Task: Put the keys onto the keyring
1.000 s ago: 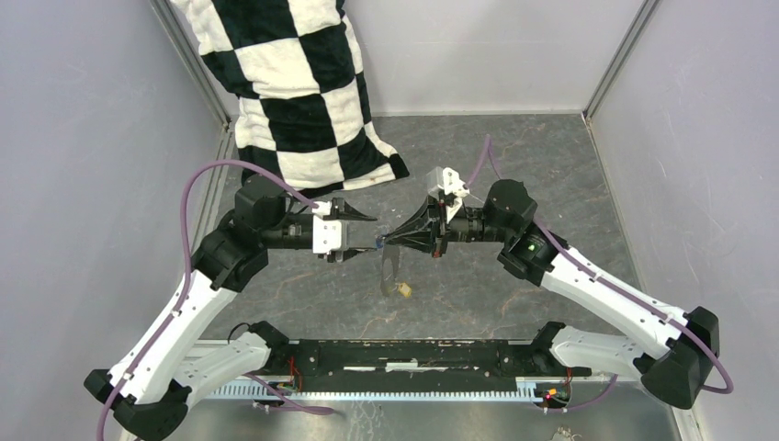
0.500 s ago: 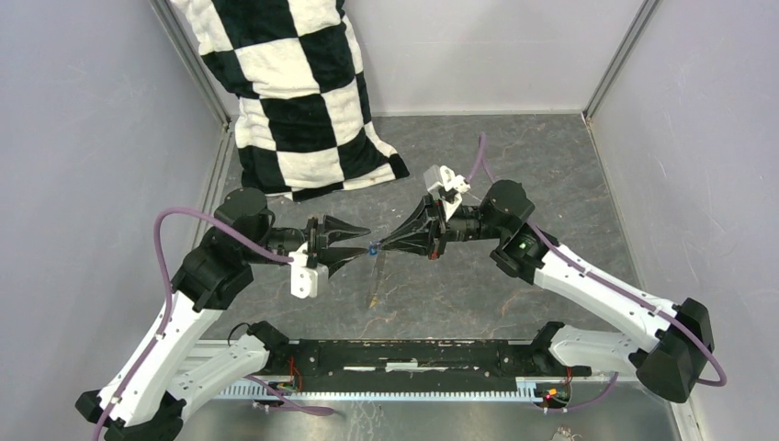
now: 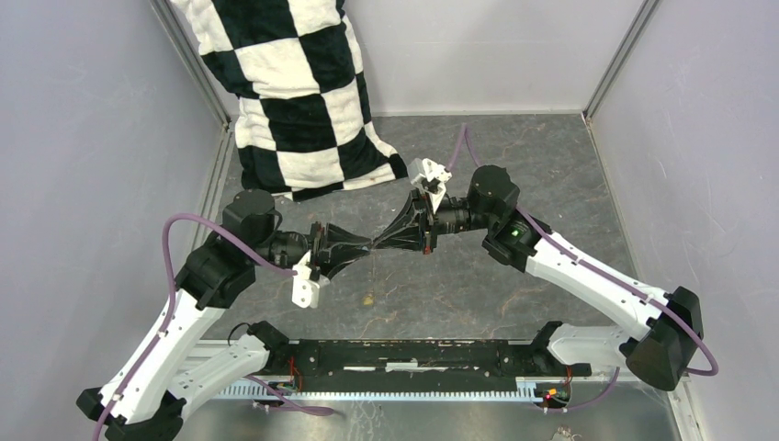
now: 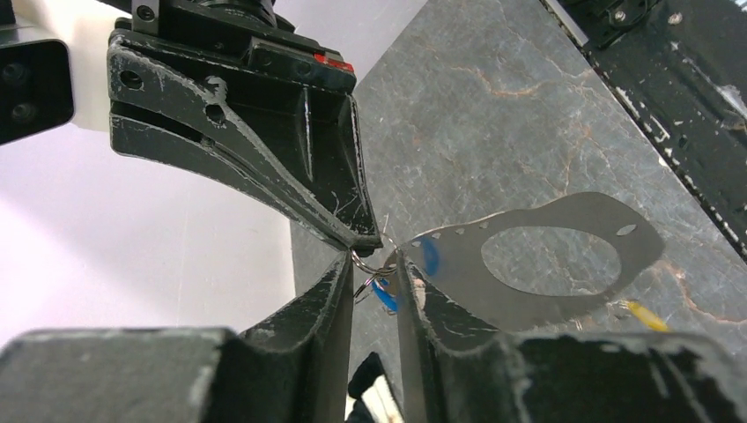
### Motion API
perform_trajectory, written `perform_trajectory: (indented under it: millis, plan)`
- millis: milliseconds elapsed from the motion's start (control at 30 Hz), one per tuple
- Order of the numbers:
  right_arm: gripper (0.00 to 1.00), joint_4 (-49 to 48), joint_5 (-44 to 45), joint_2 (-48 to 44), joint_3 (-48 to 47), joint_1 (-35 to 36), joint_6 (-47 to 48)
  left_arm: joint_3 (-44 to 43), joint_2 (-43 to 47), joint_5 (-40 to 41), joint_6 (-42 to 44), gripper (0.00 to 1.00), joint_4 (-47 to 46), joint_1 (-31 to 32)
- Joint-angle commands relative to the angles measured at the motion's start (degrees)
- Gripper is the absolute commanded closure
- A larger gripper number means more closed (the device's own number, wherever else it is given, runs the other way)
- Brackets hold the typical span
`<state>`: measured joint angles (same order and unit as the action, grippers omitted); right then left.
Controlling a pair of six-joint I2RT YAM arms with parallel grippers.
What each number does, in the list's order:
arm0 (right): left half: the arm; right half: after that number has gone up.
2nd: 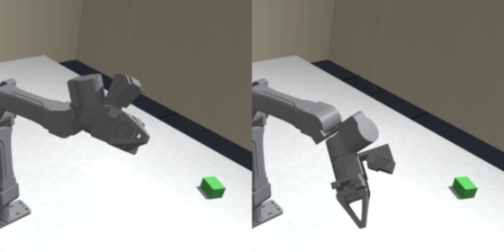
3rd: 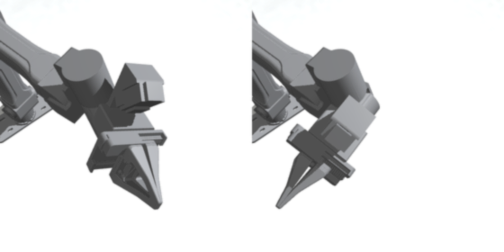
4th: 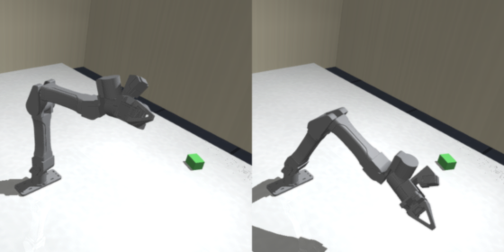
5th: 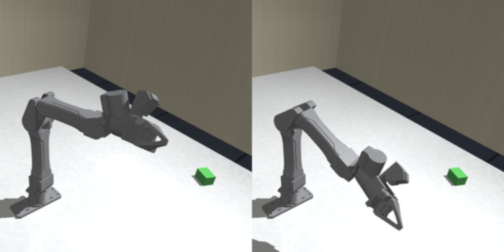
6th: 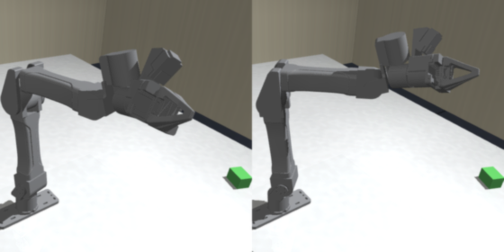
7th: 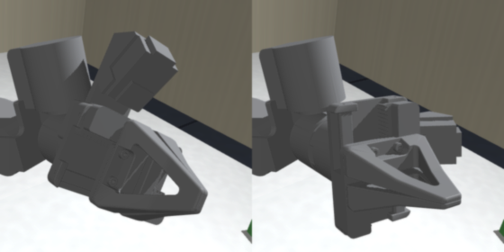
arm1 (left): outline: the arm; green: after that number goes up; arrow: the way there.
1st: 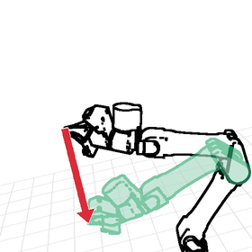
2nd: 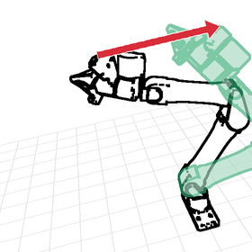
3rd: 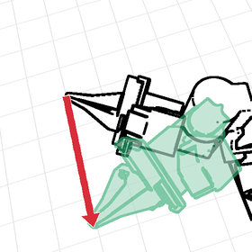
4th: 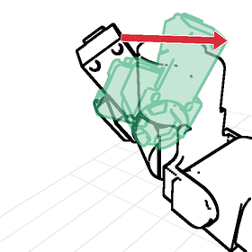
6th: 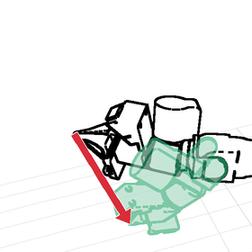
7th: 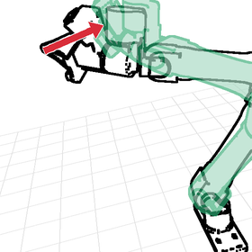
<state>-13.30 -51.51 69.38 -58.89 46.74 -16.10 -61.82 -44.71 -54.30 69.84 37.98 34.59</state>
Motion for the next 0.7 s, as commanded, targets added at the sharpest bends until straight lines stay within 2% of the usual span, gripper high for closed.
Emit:
perform_trajectory:
  millis: [0,200,500,667]
  plan:
    - [1.0,-0.15,-0.41,-0.12,-3.92,-0.27,1.55,-0.68,-0.23,-1.5,5.96,0.74,3.7,0.35]
    - [1.0,-0.56,0.97,-1.16,-3.93,-0.98,1.5,0.85,1.05,-0.74,7.78,0.81,3.68,0.39]
    - [1.0,-2.85,2.46,-2.71,-2.73,-2.05,-0.24,1.68,1.8,-0.4,8.59,0.81,3.77,0.41]
    - [1.0,-6.59,1.95,-2.98,-1.25,-2.09,-3.15,1.97,1.77,-0.37,9.93,0.85,3.77,0.48]
